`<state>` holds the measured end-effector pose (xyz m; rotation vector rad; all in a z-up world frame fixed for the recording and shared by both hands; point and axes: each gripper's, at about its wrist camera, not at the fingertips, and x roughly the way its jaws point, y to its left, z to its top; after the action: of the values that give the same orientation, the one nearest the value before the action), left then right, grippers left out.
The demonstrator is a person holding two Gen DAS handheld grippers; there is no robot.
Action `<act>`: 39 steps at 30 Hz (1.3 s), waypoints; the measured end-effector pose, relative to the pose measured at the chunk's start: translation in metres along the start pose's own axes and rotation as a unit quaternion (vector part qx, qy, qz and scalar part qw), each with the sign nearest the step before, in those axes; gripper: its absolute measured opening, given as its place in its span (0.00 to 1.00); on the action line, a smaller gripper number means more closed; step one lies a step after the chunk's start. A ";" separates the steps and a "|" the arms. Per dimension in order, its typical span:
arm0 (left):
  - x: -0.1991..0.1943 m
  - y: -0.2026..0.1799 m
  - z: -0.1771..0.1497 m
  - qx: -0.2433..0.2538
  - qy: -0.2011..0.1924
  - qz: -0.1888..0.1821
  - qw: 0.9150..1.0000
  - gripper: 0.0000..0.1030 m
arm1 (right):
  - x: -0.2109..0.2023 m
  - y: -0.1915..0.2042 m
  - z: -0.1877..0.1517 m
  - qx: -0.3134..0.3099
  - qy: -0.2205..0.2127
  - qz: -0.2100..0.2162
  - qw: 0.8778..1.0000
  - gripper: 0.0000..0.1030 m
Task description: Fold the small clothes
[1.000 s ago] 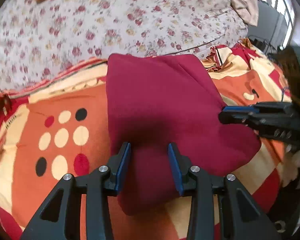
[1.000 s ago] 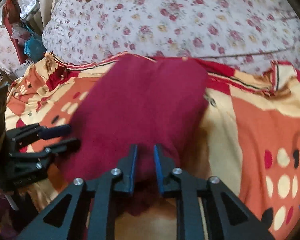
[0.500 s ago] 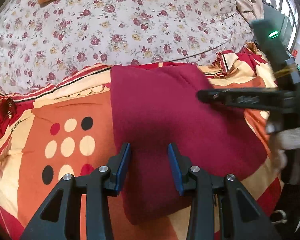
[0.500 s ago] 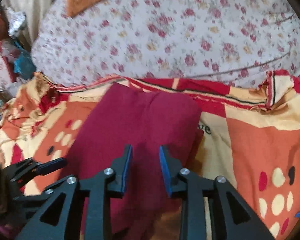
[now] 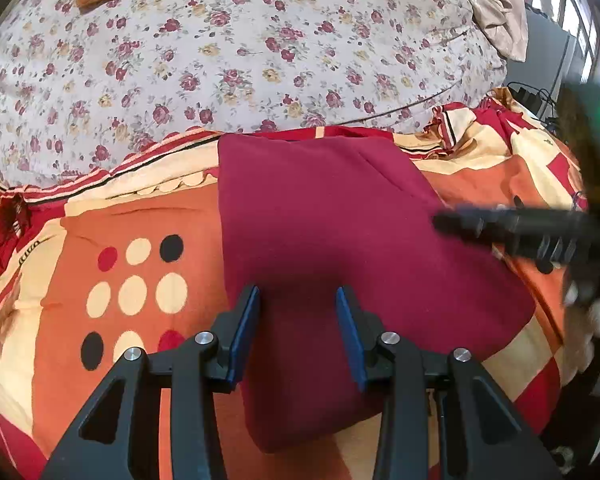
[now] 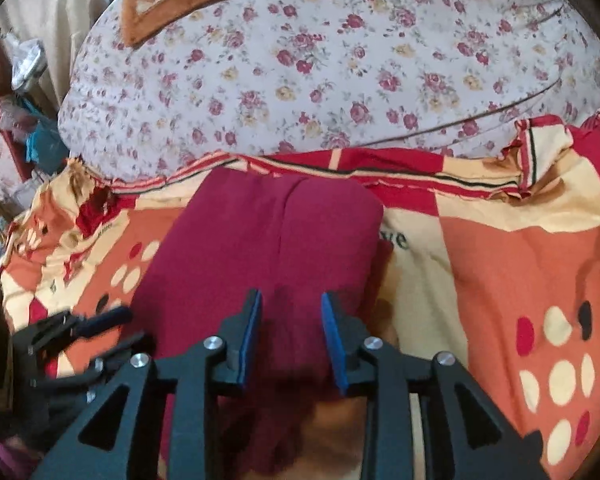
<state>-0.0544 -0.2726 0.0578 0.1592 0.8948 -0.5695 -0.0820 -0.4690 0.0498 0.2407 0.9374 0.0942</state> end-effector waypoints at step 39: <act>-0.055 0.075 -0.047 -0.165 0.067 -0.157 0.971 0.26 | -0.011 0.034 -0.029 0.054 0.003 0.212 0.976 0.42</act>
<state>-0.0741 -0.1706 0.0638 -0.2532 1.1443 -0.6995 -0.1109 -0.4336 0.0505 0.5387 0.8870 0.4377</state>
